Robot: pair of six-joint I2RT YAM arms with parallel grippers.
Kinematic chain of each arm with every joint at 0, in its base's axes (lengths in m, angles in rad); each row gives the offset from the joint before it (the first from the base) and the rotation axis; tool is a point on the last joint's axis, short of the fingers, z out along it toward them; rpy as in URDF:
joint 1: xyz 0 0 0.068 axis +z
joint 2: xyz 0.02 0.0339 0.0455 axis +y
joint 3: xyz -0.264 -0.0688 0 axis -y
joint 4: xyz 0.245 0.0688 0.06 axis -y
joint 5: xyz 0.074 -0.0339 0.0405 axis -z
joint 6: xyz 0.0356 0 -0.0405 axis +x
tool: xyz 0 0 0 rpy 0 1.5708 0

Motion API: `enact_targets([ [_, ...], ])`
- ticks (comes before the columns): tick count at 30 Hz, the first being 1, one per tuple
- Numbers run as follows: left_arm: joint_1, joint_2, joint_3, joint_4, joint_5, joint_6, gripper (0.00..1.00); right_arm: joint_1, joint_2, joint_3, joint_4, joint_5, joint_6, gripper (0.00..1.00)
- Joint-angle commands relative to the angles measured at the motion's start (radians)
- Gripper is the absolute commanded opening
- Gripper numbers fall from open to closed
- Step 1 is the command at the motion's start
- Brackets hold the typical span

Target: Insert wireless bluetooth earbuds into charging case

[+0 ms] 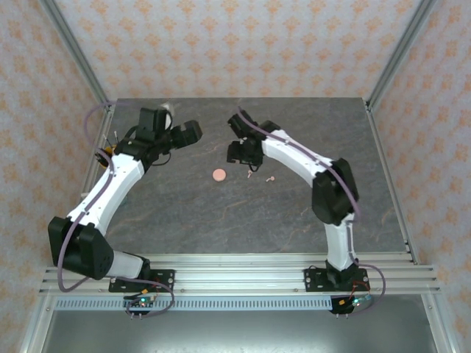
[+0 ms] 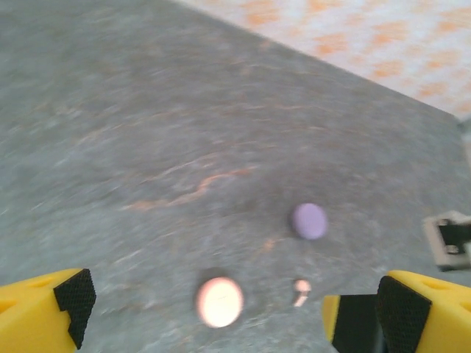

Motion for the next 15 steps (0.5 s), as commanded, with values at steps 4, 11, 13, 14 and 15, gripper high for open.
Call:
enact_targets([
  [4, 0.064, -0.116, -0.133, 0.043, -0.122, -0.082, 1.00, 0.070, 0.231, 0.305, -0.236, 0.093, -0.062, 0.68],
  [11, 0.102, -0.216, -0.233, 0.057, -0.180, -0.197, 1.00, 0.099, 0.407, 0.528, -0.330, 0.113, -0.065, 0.73],
  [13, 0.124, -0.208, -0.242, 0.046, -0.133, -0.227, 1.00, 0.104, 0.434, 0.555, -0.334, 0.119, -0.060, 0.74],
  [14, 0.128, -0.205, -0.245, 0.045, -0.124, -0.228, 1.00, 0.106, 0.443, 0.560, -0.334, 0.118, -0.058, 0.74],
  [15, 0.130, -0.205, -0.253, 0.052, -0.115, -0.228, 1.00, 0.108, 0.451, 0.564, -0.333, 0.118, -0.054, 0.74],
])
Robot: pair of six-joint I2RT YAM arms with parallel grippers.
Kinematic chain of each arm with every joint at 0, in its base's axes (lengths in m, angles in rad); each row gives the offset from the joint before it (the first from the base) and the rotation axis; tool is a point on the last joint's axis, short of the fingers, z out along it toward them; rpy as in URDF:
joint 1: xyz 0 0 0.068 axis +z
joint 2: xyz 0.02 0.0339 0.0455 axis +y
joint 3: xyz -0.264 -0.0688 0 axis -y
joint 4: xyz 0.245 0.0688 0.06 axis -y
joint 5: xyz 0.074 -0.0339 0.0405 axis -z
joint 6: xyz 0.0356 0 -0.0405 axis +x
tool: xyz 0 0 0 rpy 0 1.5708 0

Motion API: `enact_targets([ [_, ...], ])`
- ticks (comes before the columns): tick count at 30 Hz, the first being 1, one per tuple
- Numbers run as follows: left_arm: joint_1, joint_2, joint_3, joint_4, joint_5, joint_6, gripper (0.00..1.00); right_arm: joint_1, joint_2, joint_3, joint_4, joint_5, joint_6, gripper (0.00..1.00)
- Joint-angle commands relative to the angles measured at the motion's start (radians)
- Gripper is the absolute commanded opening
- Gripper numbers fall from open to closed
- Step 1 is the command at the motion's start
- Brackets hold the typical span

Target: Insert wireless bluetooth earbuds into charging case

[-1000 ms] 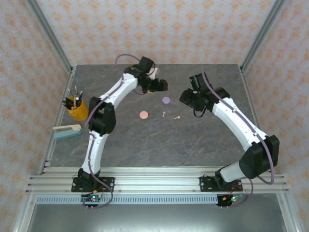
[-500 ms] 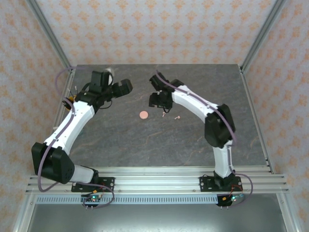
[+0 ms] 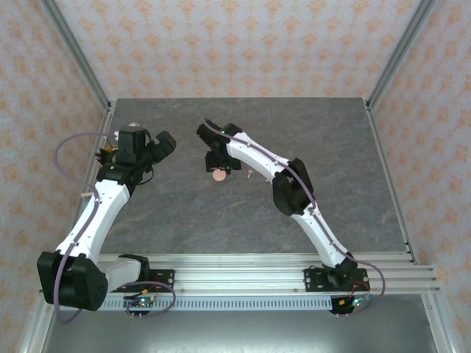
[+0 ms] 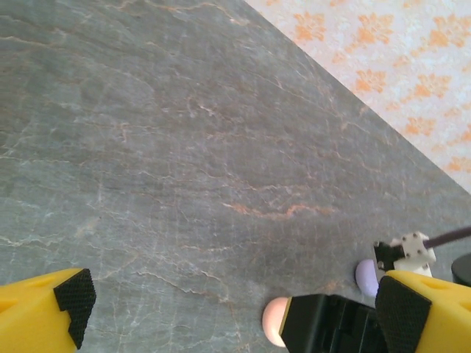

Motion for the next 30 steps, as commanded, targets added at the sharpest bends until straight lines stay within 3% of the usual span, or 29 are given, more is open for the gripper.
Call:
enact_targets([
  [1, 0.011, 0.003, -0.035, 0.024, 0.009, -0.056, 1.00, 0.009, 0.027, 0.044, -0.065, 0.039, -0.005, 0.74],
  [18, 0.013, -0.019, -0.089, 0.051, 0.011, -0.067, 1.00, 0.030, 0.114, 0.096, -0.039, 0.017, 0.030, 0.69],
  [30, 0.013, 0.000, -0.106, 0.050, 0.040, -0.070, 1.00, 0.041, 0.102, 0.078, -0.062, 0.013, 0.069, 0.46],
])
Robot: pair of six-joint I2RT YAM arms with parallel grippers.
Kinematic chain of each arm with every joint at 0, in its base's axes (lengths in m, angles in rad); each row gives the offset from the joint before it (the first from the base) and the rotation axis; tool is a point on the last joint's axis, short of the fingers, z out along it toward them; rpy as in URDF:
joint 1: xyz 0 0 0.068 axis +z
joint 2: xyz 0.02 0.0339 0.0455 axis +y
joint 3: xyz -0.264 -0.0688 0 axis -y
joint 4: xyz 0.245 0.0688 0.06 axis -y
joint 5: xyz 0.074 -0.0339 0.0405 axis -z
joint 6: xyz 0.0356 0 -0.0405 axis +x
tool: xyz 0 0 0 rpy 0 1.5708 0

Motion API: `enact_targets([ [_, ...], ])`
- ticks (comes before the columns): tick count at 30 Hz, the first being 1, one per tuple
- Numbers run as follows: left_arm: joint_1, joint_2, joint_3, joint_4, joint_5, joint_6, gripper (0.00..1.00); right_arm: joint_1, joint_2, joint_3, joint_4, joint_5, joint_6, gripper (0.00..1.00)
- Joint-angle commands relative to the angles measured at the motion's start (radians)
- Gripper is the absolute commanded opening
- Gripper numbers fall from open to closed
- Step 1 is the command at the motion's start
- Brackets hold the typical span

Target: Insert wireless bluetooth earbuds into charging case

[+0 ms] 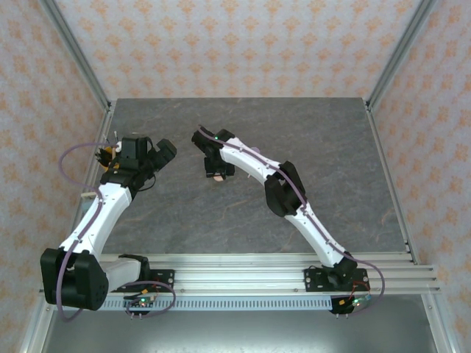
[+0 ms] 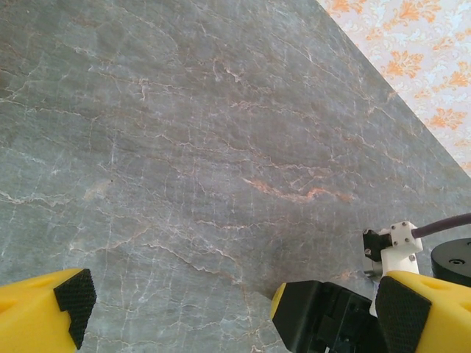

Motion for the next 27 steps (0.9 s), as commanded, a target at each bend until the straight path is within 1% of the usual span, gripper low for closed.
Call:
enact_targets([
  [1, 0.005, 0.002, -0.014, 0.016, 0.009, -0.009, 1.00, 0.015, -0.007, -0.011, -0.038, 0.014, 0.026, 0.44],
  [4, 0.005, 0.008, -0.013, 0.014, 0.029, -0.006, 1.00, 0.025, -0.066, -0.092, -0.024, 0.023, 0.056, 0.41],
  [7, 0.003, 0.023, -0.016, 0.016, 0.064, -0.007, 1.00, 0.028, -0.169, -0.263, 0.021, 0.038, 0.117, 0.40],
  [13, -0.003, 0.051, -0.074, 0.075, 0.140, -0.049, 1.00, 0.027, -0.439, -0.695, 0.183, 0.065, 0.332, 0.40],
  [15, -0.020, 0.056, -0.096, 0.095, 0.146, -0.059, 1.00, 0.028, -0.523, -0.834, 0.249, 0.063, 0.414, 0.40],
  [17, -0.044, 0.062, -0.119, 0.112, 0.149, -0.066, 1.00, 0.027, -0.582, -0.928, 0.295, 0.066, 0.482, 0.40],
  [20, -0.091, 0.071, -0.146, 0.142, 0.153, -0.071, 1.00, 0.027, -0.606, -0.985, 0.309, 0.070, 0.522, 0.40],
  [25, -0.172, 0.091, -0.177, 0.207, 0.158, -0.094, 1.00, 0.028, -0.561, -0.970, 0.277, 0.080, 0.518, 0.41],
  [27, -0.199, 0.095, -0.186, 0.224, 0.147, -0.105, 1.00, 0.027, -0.543, -0.966, 0.278, 0.073, 0.520, 0.42],
])
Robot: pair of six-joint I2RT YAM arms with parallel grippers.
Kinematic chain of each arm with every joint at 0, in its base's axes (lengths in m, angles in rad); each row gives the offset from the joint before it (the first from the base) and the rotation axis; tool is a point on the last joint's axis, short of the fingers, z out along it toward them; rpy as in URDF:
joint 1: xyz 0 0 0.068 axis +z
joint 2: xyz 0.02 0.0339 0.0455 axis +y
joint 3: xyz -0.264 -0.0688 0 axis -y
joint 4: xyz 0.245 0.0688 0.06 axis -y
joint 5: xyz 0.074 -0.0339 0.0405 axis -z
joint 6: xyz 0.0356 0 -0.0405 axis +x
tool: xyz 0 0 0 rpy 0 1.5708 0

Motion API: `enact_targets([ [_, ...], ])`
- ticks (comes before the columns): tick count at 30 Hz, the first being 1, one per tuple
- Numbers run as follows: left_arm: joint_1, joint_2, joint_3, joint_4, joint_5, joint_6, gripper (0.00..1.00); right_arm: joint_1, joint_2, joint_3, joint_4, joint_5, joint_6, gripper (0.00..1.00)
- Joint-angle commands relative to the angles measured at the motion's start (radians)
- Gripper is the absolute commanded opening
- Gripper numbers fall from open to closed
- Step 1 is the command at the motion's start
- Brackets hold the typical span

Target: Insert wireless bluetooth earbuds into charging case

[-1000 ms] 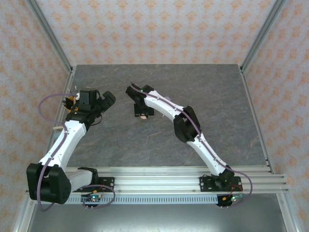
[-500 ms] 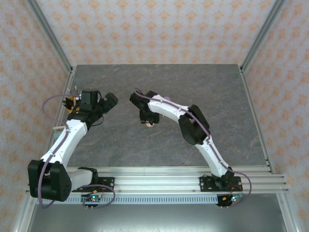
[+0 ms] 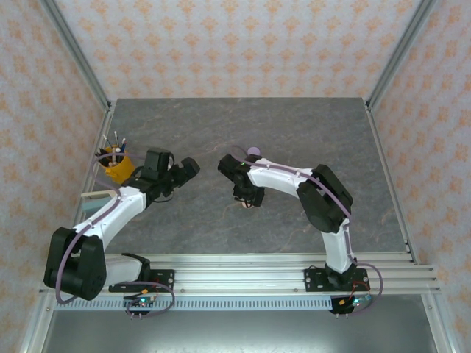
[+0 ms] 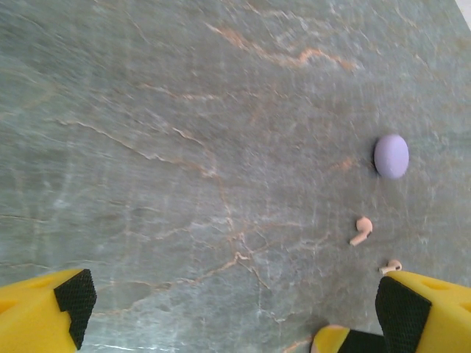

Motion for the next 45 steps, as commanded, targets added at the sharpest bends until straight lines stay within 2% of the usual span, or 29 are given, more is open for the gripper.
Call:
enact_targets([
  [1, -0.035, 0.008, -0.026, 0.076, -0.002, -0.034, 1.00, 0.000, 0.044, 0.008, 0.009, 0.029, 0.036, 0.46],
  [4, -0.051, 0.010, -0.045, 0.100, -0.003, -0.051, 1.00, 0.001, 0.059, 0.009, 0.005, 0.024, 0.036, 0.55],
  [7, -0.055, 0.011, -0.050, 0.100, -0.008, -0.054, 1.00, 0.000, 0.063, 0.006, 0.006, 0.015, 0.036, 0.60],
  [16, -0.062, 0.011, -0.052, 0.102, -0.009, -0.053, 1.00, 0.001, 0.076, 0.020, -0.015, 0.006, -0.005, 0.61],
  [19, -0.063, 0.007, -0.064, 0.113, -0.002, -0.053, 1.00, 0.001, 0.084, 0.022, -0.016, -0.005, -0.027, 0.58],
  [25, -0.063, -0.005, -0.104, 0.149, 0.022, -0.046, 1.00, -0.001, 0.047, 0.034, -0.003, -0.013, -0.031, 0.44],
  [28, -0.065, -0.015, -0.136, 0.203, 0.047, -0.047, 1.00, -0.002, 0.017, 0.060, -0.003, -0.007, -0.015, 0.40],
  [39, -0.099, -0.025, -0.220, 0.373, 0.097, -0.023, 1.00, -0.061, -0.061, 0.126, 0.048, -0.020, 0.092, 0.39],
  [45, -0.155, 0.031, -0.265, 0.556, 0.097, -0.005, 1.00, -0.112, -0.052, 0.133, 0.103, -0.070, 0.150, 0.39],
])
